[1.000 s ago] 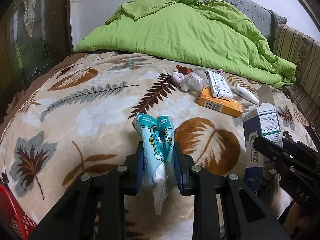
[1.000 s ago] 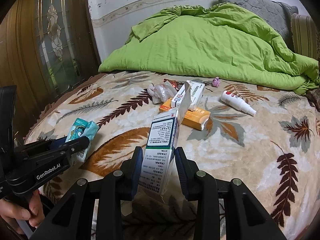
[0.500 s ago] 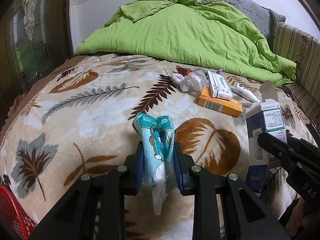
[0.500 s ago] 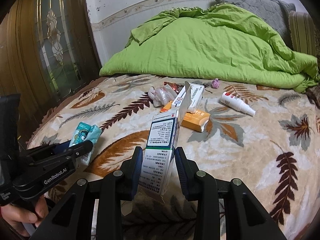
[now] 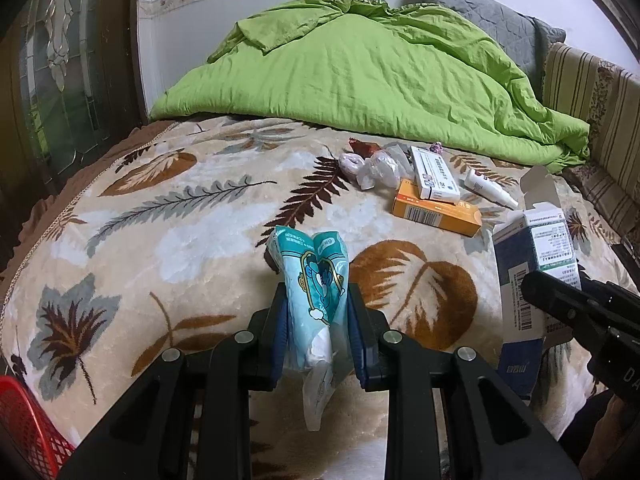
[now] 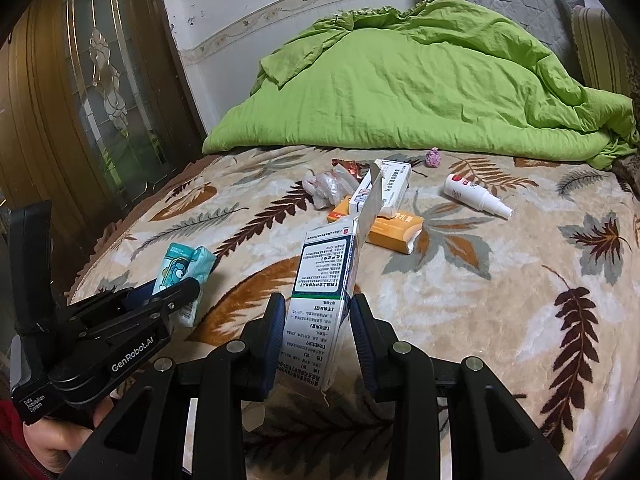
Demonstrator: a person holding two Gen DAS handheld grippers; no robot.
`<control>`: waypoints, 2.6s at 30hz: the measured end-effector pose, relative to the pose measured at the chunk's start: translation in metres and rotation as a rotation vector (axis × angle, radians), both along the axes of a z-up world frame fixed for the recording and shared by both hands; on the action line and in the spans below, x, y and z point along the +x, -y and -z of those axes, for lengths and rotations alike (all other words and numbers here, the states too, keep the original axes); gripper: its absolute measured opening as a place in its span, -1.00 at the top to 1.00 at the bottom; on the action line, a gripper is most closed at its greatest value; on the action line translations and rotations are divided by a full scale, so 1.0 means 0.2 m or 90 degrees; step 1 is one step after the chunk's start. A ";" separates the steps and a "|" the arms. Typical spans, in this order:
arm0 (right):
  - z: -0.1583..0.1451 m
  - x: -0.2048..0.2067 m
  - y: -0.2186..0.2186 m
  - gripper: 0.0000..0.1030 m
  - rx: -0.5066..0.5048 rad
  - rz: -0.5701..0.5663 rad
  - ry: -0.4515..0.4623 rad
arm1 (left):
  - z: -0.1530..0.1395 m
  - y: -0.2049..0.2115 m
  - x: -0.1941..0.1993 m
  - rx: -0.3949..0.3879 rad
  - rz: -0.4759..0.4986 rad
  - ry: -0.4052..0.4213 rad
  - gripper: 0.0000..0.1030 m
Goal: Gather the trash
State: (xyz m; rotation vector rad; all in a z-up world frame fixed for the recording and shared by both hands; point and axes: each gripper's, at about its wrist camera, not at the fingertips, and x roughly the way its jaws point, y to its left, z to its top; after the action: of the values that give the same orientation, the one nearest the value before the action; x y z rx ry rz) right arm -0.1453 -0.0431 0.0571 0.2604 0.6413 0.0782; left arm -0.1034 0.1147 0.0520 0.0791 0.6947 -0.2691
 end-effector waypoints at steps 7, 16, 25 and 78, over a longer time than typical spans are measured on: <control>-0.02 -0.02 -0.02 0.30 0.000 -0.006 0.002 | -0.01 0.00 -0.01 0.002 0.000 0.007 0.50; -0.04 -0.02 -0.03 0.30 0.006 -0.009 0.002 | -0.02 0.00 -0.03 0.002 0.001 0.016 0.50; -0.09 -0.02 -0.06 0.30 0.005 -0.019 0.008 | -0.11 -0.07 -0.08 -0.027 -0.006 0.024 0.50; -0.15 0.05 -0.15 -0.22 0.117 -0.115 -0.052 | -0.25 -0.82 -0.42 -0.109 -0.088 -0.131 -0.24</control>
State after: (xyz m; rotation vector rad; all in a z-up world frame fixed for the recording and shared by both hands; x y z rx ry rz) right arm -0.1353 -0.0123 0.0861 0.3842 0.7395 0.3030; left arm -0.1880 0.2795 0.1017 -0.1620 0.8743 -0.2049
